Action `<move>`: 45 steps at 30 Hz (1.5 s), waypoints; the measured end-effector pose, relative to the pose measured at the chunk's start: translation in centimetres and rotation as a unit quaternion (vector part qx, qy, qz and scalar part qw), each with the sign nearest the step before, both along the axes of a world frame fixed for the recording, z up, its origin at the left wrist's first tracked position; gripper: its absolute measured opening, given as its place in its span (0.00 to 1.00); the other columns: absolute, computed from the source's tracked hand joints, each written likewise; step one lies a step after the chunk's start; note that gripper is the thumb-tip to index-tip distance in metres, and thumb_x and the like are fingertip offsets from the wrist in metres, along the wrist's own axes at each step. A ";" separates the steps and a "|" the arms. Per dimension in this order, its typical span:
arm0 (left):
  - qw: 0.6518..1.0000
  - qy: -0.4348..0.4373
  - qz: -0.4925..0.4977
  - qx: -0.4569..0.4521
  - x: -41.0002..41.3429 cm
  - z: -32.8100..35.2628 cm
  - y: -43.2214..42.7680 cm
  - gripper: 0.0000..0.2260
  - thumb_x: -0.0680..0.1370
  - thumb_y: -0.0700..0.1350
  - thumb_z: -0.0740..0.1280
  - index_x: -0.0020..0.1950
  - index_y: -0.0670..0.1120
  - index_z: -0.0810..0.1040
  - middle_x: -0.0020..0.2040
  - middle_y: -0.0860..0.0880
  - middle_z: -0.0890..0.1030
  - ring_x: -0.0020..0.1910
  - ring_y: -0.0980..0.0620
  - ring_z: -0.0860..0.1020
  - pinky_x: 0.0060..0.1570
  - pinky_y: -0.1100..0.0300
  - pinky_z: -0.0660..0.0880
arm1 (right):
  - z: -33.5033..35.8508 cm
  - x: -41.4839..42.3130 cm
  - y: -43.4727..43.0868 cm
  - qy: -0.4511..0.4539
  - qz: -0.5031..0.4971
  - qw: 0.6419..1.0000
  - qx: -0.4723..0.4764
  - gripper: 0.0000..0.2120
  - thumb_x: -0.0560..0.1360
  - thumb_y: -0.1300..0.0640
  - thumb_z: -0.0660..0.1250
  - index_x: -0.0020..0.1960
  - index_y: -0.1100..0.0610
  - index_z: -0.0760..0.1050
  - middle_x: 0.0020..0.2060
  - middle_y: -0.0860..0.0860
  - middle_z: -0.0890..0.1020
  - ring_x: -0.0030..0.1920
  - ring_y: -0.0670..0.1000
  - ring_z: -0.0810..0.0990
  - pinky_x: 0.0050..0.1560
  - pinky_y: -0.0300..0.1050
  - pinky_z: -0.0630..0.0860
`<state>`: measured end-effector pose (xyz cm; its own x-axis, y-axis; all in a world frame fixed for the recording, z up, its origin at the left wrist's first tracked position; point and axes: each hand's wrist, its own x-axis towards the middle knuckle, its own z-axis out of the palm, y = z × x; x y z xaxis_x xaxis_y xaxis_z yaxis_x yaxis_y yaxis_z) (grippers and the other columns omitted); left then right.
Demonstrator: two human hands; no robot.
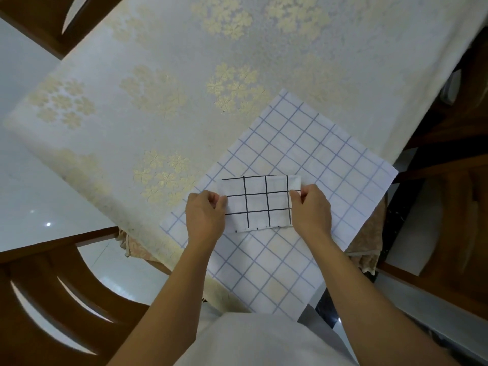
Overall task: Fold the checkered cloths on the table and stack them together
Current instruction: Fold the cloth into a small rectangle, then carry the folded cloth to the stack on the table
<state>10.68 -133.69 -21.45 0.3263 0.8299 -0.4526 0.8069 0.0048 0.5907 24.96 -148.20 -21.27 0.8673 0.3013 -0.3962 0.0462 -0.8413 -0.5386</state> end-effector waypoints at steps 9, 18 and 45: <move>0.961 -0.229 0.075 -0.134 -0.1 5.8 1.2 0.07 0.78 0.46 0.71 0.46 0.44 0.77 0.39 0.46 0.79 0.41 0.49 0.77 0.44 0.49 0.77 | 5.8 1.2 -1.8 0.097 -0.115 0.959 0.239 0.06 0.78 0.52 0.70 0.53 0.48 0.75 0.41 0.48 0.82 0.45 0.45 0.81 0.45 0.41 0.77; 0.926 -0.300 0.016 -0.228 -0.5 9.0 0.3 0.10 0.80 0.46 0.68 0.49 0.39 0.81 0.42 0.42 0.82 0.43 0.47 0.81 0.44 0.53 0.76 | 8.8 -0.8 -4.0 0.251 -0.194 0.885 0.341 0.07 0.77 0.56 0.71 0.52 0.57 0.84 0.47 0.55 0.87 0.51 0.55 0.85 0.54 0.56 0.81; 0.980 -0.137 0.011 0.144 -7.1 7.8 -10.5 0.15 0.84 0.49 0.57 0.40 0.45 0.68 0.29 0.50 0.69 0.27 0.56 0.68 0.27 0.62 0.62 | 7.1 -5.4 -8.6 -0.018 0.044 0.966 0.255 0.21 0.84 0.51 0.58 0.33 0.54 0.62 0.27 0.49 0.69 0.30 0.46 0.65 0.31 0.46 0.63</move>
